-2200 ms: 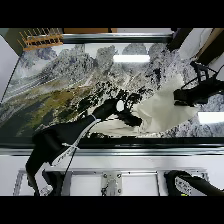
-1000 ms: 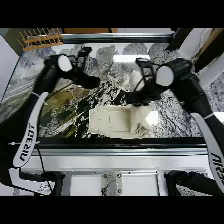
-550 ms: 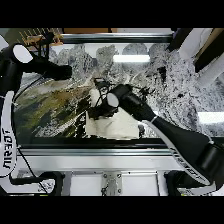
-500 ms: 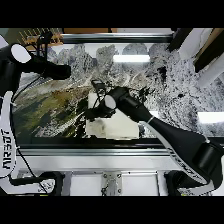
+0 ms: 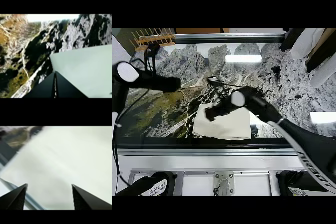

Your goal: Fold the clothes and pants, and hang the long-sleeved shirts on hangers.

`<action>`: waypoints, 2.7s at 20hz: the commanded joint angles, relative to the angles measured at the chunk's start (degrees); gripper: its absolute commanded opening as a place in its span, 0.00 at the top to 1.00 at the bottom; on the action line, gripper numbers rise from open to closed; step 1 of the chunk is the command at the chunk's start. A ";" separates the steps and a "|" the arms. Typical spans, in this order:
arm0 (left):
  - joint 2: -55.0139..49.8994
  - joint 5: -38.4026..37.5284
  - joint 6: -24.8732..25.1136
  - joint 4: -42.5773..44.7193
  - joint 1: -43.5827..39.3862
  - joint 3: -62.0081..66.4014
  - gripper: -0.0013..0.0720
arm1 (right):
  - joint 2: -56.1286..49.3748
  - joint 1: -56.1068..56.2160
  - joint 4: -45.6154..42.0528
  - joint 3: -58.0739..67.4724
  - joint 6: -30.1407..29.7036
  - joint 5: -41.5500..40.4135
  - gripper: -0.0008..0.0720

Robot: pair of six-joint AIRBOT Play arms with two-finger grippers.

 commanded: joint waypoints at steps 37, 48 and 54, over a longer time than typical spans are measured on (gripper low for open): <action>11.85 9.16 -4.83 -0.07 -16.31 -26.23 0.96 | 17.75 -66.40 13.90 -22.95 -17.97 -4.66 0.97; 11.85 9.22 -5.70 -0.07 -16.31 -26.23 0.95 | 25.83 -93.13 -6.43 -33.88 -5.99 2.75 0.97; 11.85 9.22 -5.68 -0.04 -16.31 -26.23 0.96 | 28.79 -92.52 -7.08 -39.34 -6.05 4.68 0.31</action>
